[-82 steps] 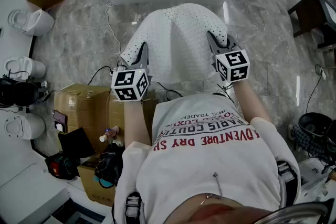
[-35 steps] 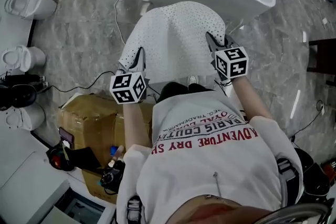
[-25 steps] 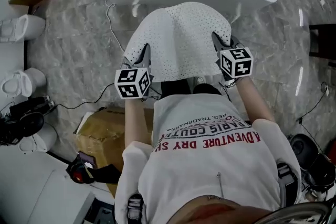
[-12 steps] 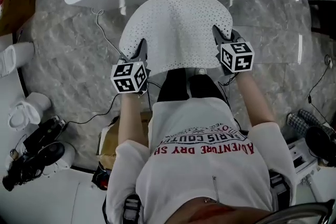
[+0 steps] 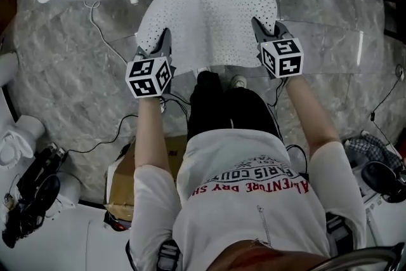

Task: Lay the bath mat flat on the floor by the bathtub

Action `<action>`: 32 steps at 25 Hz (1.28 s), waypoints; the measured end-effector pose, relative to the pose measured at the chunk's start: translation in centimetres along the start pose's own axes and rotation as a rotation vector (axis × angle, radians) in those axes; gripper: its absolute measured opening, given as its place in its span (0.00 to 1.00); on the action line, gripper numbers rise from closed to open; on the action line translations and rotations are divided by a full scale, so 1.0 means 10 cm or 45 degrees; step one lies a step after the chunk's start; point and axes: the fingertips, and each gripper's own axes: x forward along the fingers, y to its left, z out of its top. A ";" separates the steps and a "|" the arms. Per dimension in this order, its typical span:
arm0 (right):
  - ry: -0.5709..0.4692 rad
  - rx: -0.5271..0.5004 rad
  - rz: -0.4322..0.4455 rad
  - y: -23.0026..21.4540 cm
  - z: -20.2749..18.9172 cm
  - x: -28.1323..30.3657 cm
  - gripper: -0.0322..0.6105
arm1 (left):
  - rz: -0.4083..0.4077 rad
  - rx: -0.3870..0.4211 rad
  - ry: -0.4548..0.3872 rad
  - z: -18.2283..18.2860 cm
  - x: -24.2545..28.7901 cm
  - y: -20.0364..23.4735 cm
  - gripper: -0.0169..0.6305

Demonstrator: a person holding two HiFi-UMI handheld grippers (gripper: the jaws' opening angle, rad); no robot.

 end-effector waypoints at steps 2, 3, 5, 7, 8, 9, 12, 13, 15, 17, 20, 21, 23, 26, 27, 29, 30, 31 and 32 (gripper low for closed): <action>0.000 -0.017 -0.005 -0.15 -0.28 0.35 0.08 | -0.001 0.013 -0.003 -0.26 0.34 0.17 0.06; -0.002 -0.019 -0.007 -0.23 -0.42 0.52 0.08 | -0.002 0.021 -0.006 -0.40 0.51 0.26 0.06; -0.004 -0.015 -0.007 -0.40 -0.70 0.87 0.08 | 0.000 0.023 -0.009 -0.67 0.83 0.46 0.06; 0.004 -0.001 -0.013 -0.59 -0.98 1.20 0.08 | 0.009 0.002 -0.004 -0.92 1.14 0.67 0.06; 0.009 0.007 -0.019 -0.68 -1.11 1.36 0.08 | 0.012 -0.003 0.002 -1.05 1.30 0.76 0.06; 0.012 0.015 -0.024 -0.77 -1.24 1.52 0.08 | 0.016 0.000 0.010 -1.17 1.47 0.84 0.06; 0.022 0.009 -0.028 -0.98 -1.60 1.97 0.08 | 0.018 0.019 0.035 -1.52 1.95 1.03 0.06; 0.029 -0.003 -0.030 -1.03 -1.71 2.10 0.08 | 0.015 0.019 0.039 -1.63 2.09 1.07 0.06; 0.043 -0.022 -0.036 -1.12 -1.92 2.34 0.08 | 0.003 0.020 0.045 -1.81 2.36 1.14 0.06; 0.053 -0.021 -0.045 -1.21 -2.08 2.55 0.08 | -0.009 0.035 0.054 -1.95 2.61 1.19 0.06; 0.080 -0.007 -0.055 -1.31 -2.30 2.79 0.08 | -0.012 0.068 0.071 -2.12 2.90 1.26 0.06; 0.093 -0.009 -0.061 -1.35 -2.36 2.84 0.08 | -0.006 0.069 0.074 -2.17 2.97 1.29 0.06; 0.114 -0.016 -0.086 -1.43 -2.46 2.92 0.08 | 0.014 0.053 0.081 -2.26 3.08 1.37 0.06; 0.159 -0.023 -0.121 -1.56 -2.65 3.00 0.08 | 0.069 0.032 0.126 -2.42 3.19 1.51 0.06; 0.182 -0.021 -0.128 -1.60 -2.72 3.03 0.08 | 0.093 0.029 0.144 -2.47 3.22 1.56 0.06; 0.218 -0.010 -0.150 -1.69 -2.86 3.09 0.08 | 0.132 0.018 0.160 -2.57 3.28 1.66 0.06; 0.223 -0.003 -0.166 -1.73 -2.90 3.11 0.08 | 0.145 0.003 0.159 -2.61 3.31 1.70 0.06; 0.220 0.000 -0.181 -1.76 -2.94 3.12 0.10 | 0.157 -0.023 0.155 -2.65 3.32 1.73 0.08; 0.210 -0.002 -0.193 -1.78 -2.96 3.12 0.16 | 0.164 -0.054 0.155 -2.68 3.33 1.75 0.14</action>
